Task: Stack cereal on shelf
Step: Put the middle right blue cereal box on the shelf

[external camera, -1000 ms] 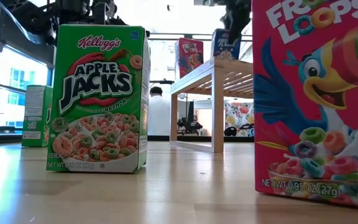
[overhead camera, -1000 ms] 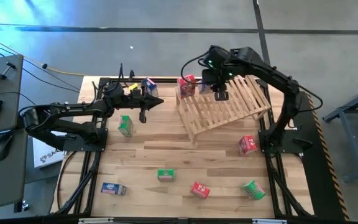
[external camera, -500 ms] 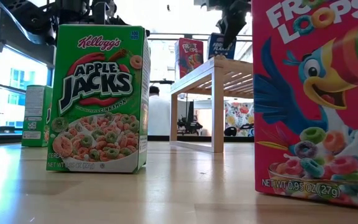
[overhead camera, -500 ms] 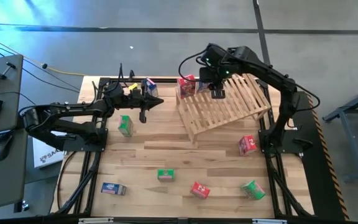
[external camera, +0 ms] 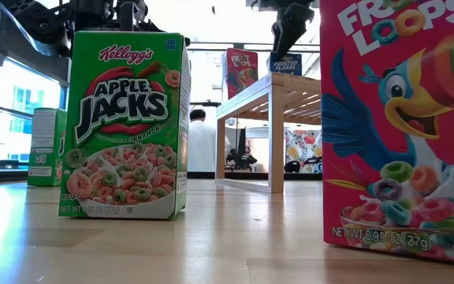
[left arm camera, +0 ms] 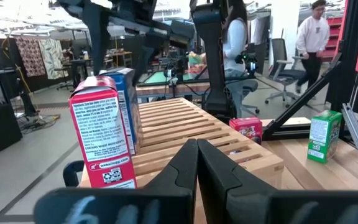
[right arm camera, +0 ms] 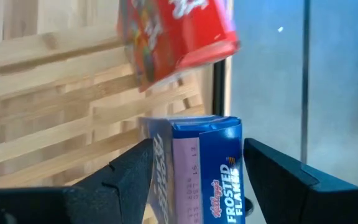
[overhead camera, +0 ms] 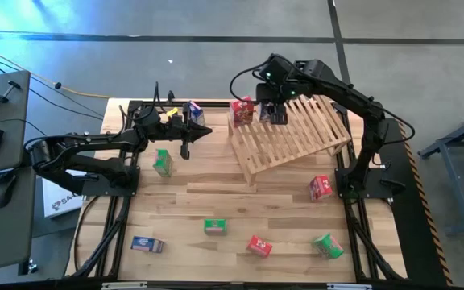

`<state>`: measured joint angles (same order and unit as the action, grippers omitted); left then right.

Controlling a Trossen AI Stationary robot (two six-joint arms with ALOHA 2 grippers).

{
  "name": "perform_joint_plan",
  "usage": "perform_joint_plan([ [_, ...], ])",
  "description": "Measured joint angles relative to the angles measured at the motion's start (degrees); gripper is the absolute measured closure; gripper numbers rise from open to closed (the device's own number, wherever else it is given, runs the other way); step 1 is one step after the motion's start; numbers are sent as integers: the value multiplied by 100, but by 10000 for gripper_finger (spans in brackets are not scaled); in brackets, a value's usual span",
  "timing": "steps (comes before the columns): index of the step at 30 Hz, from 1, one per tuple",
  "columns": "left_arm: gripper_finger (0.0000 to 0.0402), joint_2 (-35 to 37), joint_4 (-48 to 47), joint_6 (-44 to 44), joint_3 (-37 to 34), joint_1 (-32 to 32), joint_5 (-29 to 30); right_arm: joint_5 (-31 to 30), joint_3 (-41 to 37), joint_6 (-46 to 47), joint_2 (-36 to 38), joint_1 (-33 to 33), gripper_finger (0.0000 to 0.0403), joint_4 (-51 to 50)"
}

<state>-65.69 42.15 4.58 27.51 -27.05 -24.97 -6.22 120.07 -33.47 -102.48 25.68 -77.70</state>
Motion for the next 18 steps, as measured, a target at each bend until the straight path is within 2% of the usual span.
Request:
perform_joint_plan([
  [3,401,0,-4,0,0,0,0,-69,240,3,-1,-97,176,22],
  [6,401,0,-23,0,2,0,2,-406,652,170,-2,-329,176,-76],
  [10,401,0,-39,-2,0,0,0,-793,1201,1224,0,-546,190,-768],
  [13,401,0,-46,-2,0,0,0,-1035,1350,2119,14,-560,223,-1275],
  [18,401,0,-43,2,0,-2,0,-1035,403,2805,475,-424,315,-1206],
])
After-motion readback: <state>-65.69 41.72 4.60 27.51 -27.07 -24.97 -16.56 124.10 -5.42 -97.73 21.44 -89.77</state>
